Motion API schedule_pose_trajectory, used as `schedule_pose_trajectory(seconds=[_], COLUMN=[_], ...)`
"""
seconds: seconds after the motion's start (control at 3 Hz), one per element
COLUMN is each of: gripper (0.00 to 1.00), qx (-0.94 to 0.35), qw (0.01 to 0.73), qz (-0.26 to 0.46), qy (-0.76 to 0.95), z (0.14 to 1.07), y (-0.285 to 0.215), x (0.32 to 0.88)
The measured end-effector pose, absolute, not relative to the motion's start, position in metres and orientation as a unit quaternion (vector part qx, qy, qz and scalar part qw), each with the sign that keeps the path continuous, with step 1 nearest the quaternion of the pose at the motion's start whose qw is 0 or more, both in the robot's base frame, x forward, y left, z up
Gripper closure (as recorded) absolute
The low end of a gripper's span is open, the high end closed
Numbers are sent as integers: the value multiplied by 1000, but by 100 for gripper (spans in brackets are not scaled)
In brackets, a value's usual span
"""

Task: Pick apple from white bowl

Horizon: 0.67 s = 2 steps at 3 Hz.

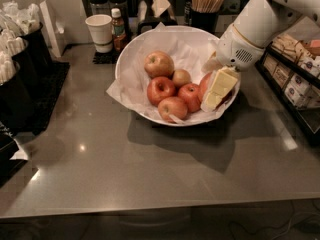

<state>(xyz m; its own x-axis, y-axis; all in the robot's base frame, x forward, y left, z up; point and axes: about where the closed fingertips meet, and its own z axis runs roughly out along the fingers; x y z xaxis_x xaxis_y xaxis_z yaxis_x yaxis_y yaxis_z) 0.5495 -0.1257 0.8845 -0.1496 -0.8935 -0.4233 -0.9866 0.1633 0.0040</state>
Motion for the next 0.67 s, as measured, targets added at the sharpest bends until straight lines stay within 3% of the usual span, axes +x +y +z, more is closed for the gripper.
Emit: schedule_pose_trajectory(seconds=[0.33, 0.67], gripper=[17, 36], qx=[-623, -621], qw=[160, 159], qz=[143, 144], qy=[752, 754], z=[880, 878], y=[-132, -134], x=[548, 548])
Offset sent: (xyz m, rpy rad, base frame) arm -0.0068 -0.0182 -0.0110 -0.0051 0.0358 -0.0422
